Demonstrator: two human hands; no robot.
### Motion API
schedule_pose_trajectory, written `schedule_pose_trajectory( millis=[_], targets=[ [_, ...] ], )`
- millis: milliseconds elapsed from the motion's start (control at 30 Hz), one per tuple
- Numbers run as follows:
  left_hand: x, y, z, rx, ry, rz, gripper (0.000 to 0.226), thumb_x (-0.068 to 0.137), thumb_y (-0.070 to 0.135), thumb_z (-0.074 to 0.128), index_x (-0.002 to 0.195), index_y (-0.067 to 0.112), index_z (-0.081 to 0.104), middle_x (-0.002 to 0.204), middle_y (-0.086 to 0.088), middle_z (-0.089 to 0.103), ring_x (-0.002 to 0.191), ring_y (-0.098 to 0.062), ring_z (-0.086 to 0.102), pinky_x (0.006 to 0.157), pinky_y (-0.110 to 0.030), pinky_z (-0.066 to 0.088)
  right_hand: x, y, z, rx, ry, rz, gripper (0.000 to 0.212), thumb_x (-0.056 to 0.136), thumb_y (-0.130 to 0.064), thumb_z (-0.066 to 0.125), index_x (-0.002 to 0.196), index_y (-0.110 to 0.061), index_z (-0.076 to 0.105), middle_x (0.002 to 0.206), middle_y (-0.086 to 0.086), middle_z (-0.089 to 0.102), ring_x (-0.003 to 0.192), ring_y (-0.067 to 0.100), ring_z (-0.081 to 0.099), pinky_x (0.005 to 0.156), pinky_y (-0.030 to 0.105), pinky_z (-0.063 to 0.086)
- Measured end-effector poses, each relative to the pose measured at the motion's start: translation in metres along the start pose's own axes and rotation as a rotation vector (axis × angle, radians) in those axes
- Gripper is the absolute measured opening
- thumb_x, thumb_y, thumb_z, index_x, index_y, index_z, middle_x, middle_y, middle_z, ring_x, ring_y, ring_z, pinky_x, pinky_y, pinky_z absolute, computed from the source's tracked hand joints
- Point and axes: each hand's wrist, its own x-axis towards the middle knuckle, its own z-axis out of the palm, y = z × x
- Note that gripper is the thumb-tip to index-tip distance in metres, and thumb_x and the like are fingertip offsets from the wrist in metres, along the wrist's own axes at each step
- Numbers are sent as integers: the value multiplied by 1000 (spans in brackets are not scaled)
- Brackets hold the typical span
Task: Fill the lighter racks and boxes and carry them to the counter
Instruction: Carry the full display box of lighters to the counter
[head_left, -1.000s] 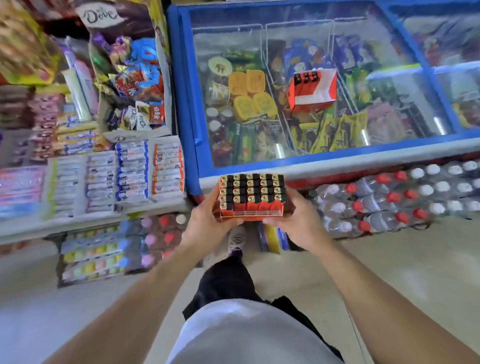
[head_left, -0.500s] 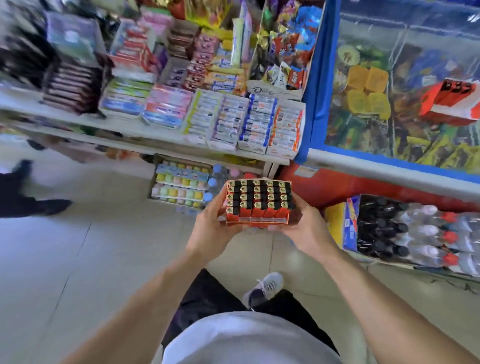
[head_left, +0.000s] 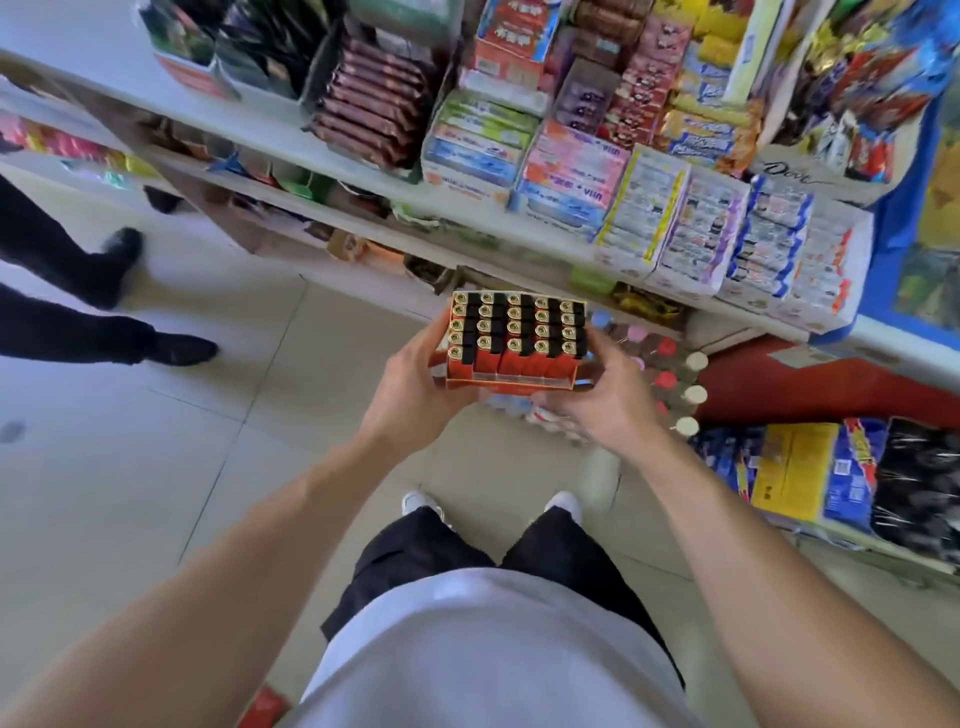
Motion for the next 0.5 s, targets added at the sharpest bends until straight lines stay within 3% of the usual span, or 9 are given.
schedule_pose_trajectory(
  millis=[133,167,267,367,500],
  targets=[
    [28,-8,-40,-3,-5,14,90,77,24,90,152,36,42,124,18,68,109,5,65,83,-10,53,32,-32,21,-18,0,12,74,64,-25,95,128,-32,60,102,-25,69,92,-17,61,76,3,42],
    [36,-11,-50,-2,-5,17,90,77,26,90,152,36,42,125,18,68,110,5,64,86,-13,54,42,-40,25,-35,-14,12,72,64,-27,95,126,-34,61,103,-25,69,93,-16,61,78,2,42],
    [64,-14,-82,-4,12,-2,87,78,23,90,151,34,43,122,19,69,109,5,65,88,-20,58,77,-66,37,-57,-36,-10,72,64,-31,94,127,-38,60,108,-21,71,103,-4,64,89,21,49],
    [93,-14,-113,4,58,1,89,78,20,90,152,33,41,118,23,69,108,6,65,86,-19,58,114,-93,47,-63,-56,-70,71,67,-29,93,127,-43,58,107,-24,69,98,-13,60,81,13,45],
    [127,-9,-158,-55,125,-17,97,74,23,91,151,40,34,130,22,62,118,3,61,91,-20,55,159,-135,59,-69,-59,-150,69,71,-23,90,127,-44,56,94,-26,72,87,-10,66,69,8,44]
  ],
)
